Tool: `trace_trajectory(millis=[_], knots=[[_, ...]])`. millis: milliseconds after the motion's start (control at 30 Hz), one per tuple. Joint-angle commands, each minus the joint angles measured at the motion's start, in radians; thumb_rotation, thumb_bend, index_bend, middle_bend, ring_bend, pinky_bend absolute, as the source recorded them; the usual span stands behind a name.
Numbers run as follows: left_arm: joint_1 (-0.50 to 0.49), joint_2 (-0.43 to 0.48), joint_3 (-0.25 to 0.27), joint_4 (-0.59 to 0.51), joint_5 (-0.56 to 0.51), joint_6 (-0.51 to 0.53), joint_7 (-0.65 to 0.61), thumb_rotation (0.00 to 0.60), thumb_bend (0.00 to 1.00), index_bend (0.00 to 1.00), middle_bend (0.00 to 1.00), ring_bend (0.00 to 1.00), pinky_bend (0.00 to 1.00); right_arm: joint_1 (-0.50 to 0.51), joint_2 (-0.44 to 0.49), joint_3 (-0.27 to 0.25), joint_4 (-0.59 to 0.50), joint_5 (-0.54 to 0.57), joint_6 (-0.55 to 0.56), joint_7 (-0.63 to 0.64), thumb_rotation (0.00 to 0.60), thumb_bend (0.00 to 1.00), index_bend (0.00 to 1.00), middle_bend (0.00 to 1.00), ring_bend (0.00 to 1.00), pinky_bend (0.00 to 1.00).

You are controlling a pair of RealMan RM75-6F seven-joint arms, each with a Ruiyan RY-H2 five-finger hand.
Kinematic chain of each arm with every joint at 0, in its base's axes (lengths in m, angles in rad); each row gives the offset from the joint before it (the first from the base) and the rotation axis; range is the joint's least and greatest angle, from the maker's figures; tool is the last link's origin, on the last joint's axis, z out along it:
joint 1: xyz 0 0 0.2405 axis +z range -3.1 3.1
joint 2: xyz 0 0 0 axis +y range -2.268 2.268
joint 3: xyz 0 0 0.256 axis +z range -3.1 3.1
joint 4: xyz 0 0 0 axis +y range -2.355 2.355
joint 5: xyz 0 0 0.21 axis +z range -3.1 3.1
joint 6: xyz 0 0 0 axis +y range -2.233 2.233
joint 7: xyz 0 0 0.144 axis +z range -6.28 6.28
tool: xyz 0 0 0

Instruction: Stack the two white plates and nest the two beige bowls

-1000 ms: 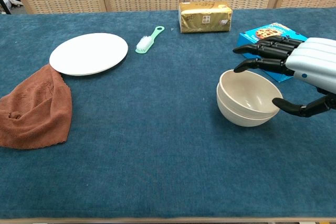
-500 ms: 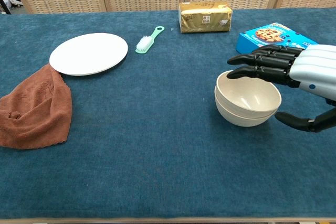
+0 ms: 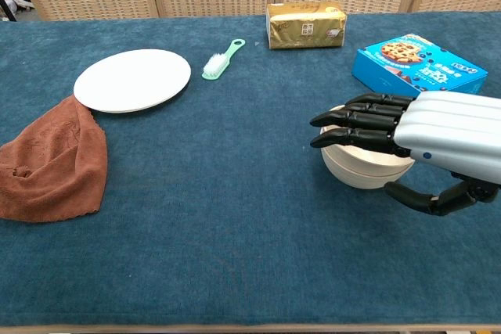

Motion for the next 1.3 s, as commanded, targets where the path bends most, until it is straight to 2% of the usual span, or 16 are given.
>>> trace_trajectory(millis=[33,1300], knots=[[0.001,0.000,0.000,0.000,0.001,0.001,-0.002,0.600,0.27,0.00,0.00,0.00,0.00,0.000,-0.005,-0.002,0.002,0.000,-0.005,-0.004,0.600,0.62,0.08,0.00,0.00,0.00],[0.001,-0.001,-0.001,-0.003,-0.004,-0.002,-0.003,0.600,0.27,0.00,0.00,0.00,0.00,0.000,-0.075,-0.032,0.091,0.017,-0.067,0.030,0.600,0.61,0.15,0.02,0.00,0.00]])
